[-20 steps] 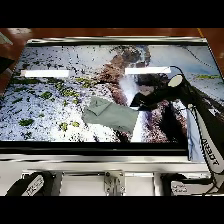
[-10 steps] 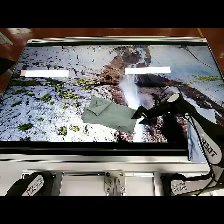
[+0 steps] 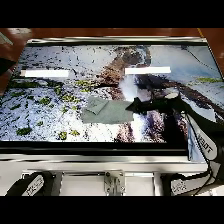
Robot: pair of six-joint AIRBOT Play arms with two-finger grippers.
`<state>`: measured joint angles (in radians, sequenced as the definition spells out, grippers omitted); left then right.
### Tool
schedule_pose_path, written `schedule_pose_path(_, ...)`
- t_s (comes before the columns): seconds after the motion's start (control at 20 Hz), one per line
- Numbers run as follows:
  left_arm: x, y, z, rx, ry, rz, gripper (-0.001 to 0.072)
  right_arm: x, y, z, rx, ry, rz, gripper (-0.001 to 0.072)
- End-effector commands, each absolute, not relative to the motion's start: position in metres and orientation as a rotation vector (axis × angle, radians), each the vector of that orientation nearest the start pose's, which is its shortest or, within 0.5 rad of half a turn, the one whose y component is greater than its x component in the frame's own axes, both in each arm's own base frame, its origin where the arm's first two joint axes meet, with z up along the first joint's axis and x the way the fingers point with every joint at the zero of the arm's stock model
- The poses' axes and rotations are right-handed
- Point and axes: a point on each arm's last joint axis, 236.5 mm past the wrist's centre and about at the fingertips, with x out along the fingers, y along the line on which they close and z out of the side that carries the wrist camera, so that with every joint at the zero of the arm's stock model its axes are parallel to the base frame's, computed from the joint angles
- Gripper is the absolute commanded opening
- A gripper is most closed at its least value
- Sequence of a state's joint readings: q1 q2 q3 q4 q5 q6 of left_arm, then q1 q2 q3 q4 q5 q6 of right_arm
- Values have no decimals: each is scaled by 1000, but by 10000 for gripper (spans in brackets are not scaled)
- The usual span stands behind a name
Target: Fold the shirts.
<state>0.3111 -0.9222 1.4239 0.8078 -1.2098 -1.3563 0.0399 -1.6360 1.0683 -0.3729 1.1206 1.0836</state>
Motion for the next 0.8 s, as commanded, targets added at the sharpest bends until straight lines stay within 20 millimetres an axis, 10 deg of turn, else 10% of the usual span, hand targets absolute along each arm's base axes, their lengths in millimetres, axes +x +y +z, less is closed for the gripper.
schedule_pose_path(0.0, 365, -43, 300, -394, 539, -352, 32, 442, 191, 76, 912, 1075, 775, 73)
schedule_pose_path(0.2, 364, -44, 299, -394, 547, -356, 32, 460, 98, 161, 834, 1045, 561, 74)
schedule_pose_path(0.5, 364, -44, 299, -392, 548, -357, 32, 435, -98, 205, 765, 958, 49, 74)
schedule_pose_path(0.75, 363, -50, 299, -391, 550, -373, 32, 419, -185, 202, 851, 861, -123, 74)
